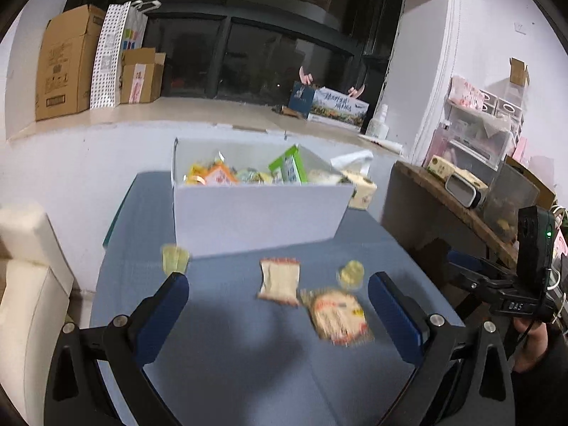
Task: Organize snacks
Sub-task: 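Move both grippers back over the jelly cups on the table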
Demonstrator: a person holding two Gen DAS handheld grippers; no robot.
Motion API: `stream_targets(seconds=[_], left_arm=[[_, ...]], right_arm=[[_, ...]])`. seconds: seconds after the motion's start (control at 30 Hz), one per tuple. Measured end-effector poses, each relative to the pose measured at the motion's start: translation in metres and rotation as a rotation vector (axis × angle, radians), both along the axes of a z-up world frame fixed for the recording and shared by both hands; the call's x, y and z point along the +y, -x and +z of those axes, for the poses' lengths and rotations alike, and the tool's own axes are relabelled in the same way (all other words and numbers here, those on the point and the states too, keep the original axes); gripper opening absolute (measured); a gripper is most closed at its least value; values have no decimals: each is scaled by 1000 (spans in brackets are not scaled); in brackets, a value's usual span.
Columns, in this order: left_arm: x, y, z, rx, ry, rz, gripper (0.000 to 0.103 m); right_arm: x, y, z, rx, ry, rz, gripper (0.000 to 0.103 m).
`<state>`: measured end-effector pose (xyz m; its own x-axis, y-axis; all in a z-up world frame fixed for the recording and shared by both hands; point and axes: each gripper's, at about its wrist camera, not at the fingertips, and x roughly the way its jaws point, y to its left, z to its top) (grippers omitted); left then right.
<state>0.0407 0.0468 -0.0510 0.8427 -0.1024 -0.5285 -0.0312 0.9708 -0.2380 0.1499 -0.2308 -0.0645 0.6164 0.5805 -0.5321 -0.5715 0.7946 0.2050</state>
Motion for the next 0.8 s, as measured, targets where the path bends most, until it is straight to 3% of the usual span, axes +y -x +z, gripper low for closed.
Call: stream_targets(seconds=[0.3,0.77,0.8], left_arm=[[7,1,-12,39,25,27,103],[27,7,-30,85,53,78,103],[29,7,-31,87,53,82,103]], right_arm=[[9,-13,-16,31,30,3,103],[74,-98,-85,199,205,28,103],[75,-102,-89,221,206,36,95]])
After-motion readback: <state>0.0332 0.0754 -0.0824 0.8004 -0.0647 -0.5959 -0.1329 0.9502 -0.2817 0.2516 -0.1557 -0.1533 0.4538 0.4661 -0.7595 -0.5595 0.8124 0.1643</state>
